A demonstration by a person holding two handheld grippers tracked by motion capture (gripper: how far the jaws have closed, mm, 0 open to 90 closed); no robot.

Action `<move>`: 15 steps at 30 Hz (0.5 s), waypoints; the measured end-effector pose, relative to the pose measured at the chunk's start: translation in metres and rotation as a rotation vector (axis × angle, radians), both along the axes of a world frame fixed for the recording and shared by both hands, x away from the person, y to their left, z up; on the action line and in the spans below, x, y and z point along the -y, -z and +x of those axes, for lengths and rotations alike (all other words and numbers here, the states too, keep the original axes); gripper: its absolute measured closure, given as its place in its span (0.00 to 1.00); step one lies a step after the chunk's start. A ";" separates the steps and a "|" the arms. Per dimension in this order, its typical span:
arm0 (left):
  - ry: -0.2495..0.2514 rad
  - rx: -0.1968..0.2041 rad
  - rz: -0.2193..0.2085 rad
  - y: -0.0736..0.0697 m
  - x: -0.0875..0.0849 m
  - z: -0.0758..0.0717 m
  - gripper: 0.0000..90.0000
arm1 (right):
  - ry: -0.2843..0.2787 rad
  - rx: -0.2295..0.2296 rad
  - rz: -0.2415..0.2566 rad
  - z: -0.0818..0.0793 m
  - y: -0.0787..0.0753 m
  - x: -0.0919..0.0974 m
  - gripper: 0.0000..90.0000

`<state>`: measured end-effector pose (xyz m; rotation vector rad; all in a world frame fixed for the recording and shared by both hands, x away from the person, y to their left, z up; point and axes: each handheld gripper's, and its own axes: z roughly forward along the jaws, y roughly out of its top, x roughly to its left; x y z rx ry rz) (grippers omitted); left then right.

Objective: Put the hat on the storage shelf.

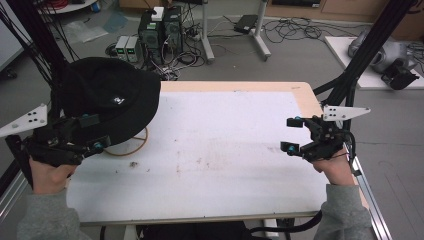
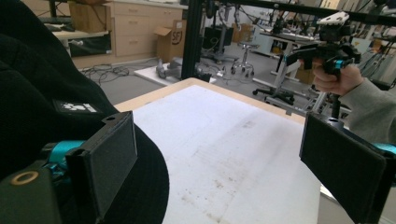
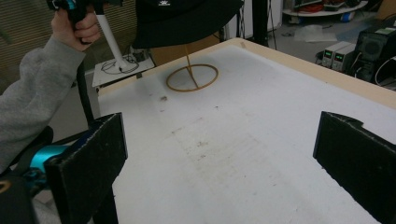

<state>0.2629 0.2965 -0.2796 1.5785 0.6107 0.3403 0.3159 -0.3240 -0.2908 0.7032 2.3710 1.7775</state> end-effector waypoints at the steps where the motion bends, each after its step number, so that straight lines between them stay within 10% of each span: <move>1: 0.000 0.000 0.000 0.000 0.000 0.000 0.13 | 0.004 0.001 -0.002 0.000 0.000 0.000 0.02; 15: 0.004 -0.004 0.072 0.003 0.020 -0.005 0.13 | 0.129 0.070 0.042 -0.007 -0.009 0.007 0.02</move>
